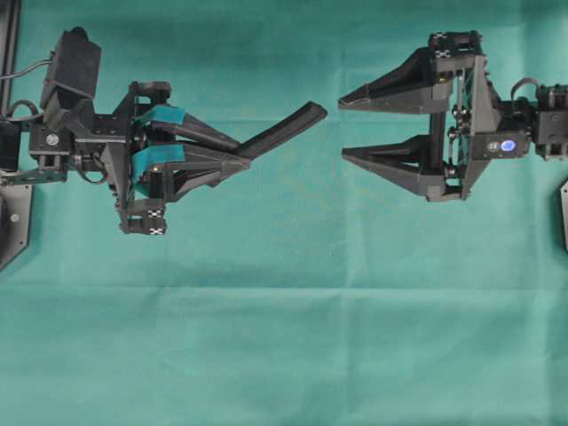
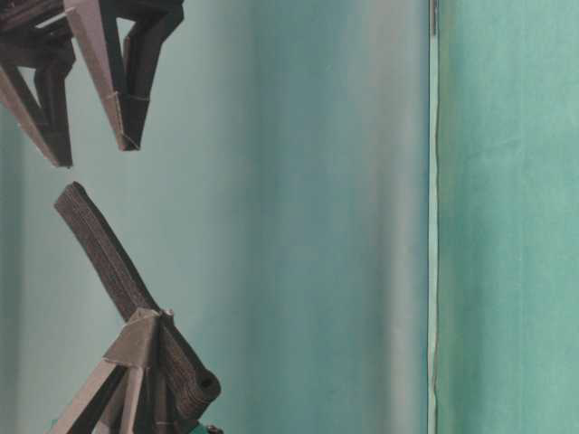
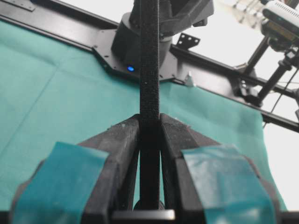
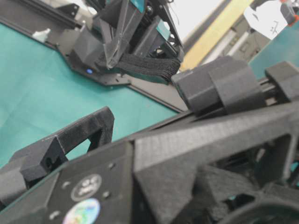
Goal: Peel off the Velcro with your right arm.
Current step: 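Move the open right gripper toward the strap's free upper end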
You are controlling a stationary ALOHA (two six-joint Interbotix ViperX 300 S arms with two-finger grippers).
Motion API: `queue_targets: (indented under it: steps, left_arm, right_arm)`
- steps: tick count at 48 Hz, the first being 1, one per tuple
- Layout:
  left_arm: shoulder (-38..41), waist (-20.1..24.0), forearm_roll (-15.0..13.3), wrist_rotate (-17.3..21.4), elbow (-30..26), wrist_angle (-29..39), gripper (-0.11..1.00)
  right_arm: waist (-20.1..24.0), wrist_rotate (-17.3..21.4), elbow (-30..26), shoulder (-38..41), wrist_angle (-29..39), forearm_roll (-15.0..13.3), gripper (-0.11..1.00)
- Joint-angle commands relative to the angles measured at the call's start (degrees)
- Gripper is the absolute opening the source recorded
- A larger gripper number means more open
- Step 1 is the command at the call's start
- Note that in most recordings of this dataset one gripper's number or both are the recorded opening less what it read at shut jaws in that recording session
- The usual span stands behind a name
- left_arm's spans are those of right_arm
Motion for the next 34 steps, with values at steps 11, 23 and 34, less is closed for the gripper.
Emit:
queue_targets:
  steps: [11, 23, 34]
  left_arm:
    - [-0.79, -0.09, 0.00, 0.18, -0.53, -0.26, 0.11]
    - [-0.53, -0.09, 0.00, 0.18, -0.53, 0.26, 0.11]
    - [-0.62, -0.09, 0.00, 0.26, -0.53, 0.26, 0.11]
  right_arm:
    - [-0.09, -0.09, -2.02, 0.53, -0.70, -0.09, 0.87]
    - [-0.09, -0.09, -2.46, 1.58, -0.88, 0.00, 0.87]
    - [-0.18, 0.00, -2.55, 1.85, -0.97, -0.09, 0.87]
